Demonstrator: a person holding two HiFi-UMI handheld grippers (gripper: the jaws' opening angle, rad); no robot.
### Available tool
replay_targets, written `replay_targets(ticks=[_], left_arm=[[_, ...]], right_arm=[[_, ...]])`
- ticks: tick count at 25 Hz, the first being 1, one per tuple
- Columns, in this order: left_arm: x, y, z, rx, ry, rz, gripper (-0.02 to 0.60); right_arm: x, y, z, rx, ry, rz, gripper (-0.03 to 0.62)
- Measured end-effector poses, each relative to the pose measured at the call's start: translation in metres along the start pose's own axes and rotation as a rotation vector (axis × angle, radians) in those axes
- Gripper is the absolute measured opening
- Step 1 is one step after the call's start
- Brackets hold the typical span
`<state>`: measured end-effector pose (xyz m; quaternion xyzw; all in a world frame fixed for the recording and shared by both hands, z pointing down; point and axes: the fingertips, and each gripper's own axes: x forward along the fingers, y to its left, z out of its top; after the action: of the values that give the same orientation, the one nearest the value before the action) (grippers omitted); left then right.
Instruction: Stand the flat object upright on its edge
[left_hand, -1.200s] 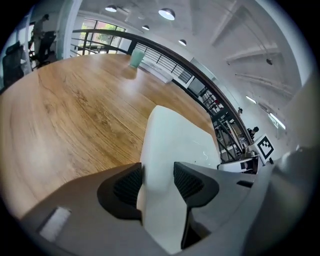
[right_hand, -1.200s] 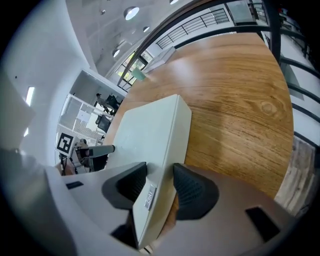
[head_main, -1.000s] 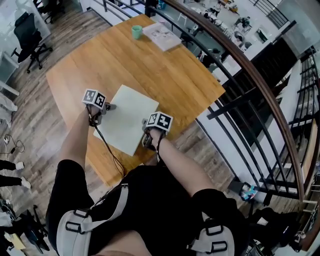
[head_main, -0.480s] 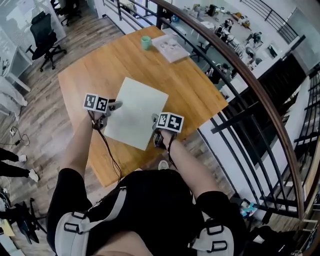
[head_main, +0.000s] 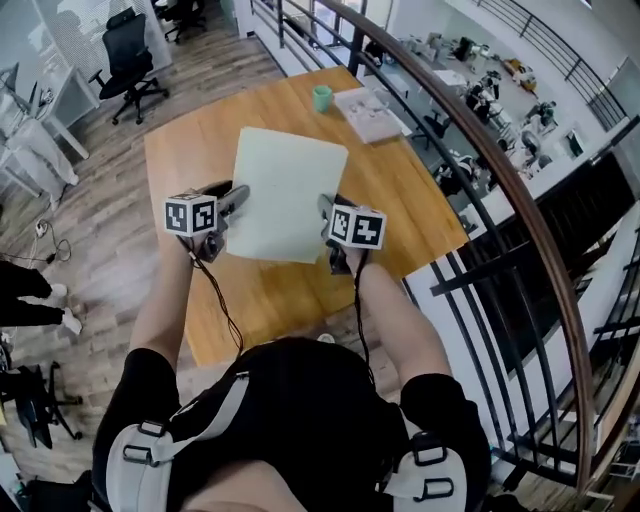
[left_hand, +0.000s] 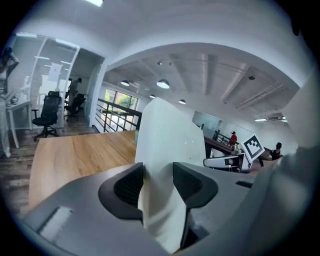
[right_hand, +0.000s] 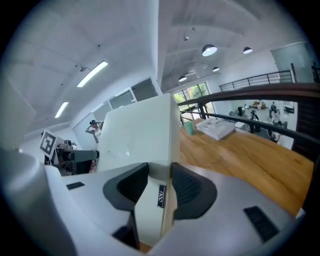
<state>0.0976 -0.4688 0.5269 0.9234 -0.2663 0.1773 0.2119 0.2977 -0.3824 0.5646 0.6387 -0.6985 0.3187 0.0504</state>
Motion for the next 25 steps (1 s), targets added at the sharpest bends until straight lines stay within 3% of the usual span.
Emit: replay_targets(ticks=[6, 12, 19, 25], left_arm=[[-0.061, 0.009, 0.017, 0.058, -0.194, 0.174, 0.187], [-0.121, 0.022, 0.013, 0.124, -0.290, 0.344, 0.181], [-0.160, 0.052, -0.029, 0.026, -0.302, 0.431, 0.176], [-0.172, 0.069, -0.068, 0.041, -0.267, 0.475, 0.173]], right_arm=[[0.019, 0.051, 0.052, -0.232, -0.096, 0.151, 0.150], [0.040, 0.111, 0.065, -0.377, -0.168, 0.264, 0.150], [0.062, 0.162, 0.044, -0.486, -0.184, 0.331, 0.149], [0.073, 0.178, 0.007, -0.550, -0.174, 0.346, 0.147]])
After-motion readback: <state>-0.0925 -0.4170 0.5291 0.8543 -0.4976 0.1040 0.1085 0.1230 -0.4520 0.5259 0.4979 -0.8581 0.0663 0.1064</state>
